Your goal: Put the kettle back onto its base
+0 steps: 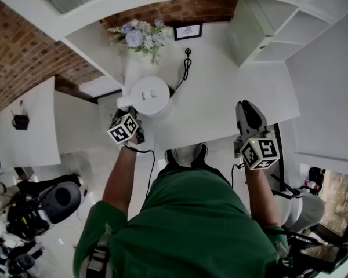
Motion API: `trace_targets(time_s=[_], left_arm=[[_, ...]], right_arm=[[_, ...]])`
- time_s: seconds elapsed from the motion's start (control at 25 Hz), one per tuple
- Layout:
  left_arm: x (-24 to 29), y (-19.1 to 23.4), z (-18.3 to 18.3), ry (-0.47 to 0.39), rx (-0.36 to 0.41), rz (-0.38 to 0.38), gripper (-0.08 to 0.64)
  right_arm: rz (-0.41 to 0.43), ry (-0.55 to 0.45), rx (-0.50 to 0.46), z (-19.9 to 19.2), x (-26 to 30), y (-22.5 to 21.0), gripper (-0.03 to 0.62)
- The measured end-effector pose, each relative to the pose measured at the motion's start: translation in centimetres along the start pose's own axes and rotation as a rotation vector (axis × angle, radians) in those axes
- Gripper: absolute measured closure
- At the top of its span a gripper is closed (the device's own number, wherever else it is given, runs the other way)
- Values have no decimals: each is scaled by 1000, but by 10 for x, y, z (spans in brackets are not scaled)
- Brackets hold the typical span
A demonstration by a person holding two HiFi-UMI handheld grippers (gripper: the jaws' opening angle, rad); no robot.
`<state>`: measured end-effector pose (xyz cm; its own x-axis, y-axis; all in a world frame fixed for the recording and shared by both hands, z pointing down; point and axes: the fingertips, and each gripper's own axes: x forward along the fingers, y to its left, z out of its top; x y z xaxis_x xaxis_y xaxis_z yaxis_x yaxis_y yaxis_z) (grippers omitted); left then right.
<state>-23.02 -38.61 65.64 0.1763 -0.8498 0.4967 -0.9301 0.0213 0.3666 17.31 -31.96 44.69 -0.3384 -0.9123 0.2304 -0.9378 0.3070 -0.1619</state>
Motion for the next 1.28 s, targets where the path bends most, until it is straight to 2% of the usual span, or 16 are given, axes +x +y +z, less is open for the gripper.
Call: trace_targets(time_s=[0.2, 0.4, 0.52, 0.76, 0.84, 1.04, 1.28], left_arm=[[-30, -6, -15, 28, 29, 21, 373], [-59, -12, -13, 57, 60, 8, 373], [-74, -20, 3, 47, 69, -29, 373], [-103, -35, 29, 9, 166, -85, 374], [-115, -37, 43, -39, 171, -84, 374], [-149, -38, 115, -274, 234, -4, 385], [-172, -57, 174, -435, 230, -17, 390]], right_arm=[[6, -6, 11, 2, 7, -1, 509], [-2, -21, 21, 5, 17, -5, 508], [3, -27, 32, 8, 24, -6, 508], [13, -28, 42, 9, 38, -3, 514], [10, -33, 38, 13, 43, -2, 521], [14, -77, 7, 34, 54, 2, 537], [28, -134, -43, 62, 59, 11, 551]])
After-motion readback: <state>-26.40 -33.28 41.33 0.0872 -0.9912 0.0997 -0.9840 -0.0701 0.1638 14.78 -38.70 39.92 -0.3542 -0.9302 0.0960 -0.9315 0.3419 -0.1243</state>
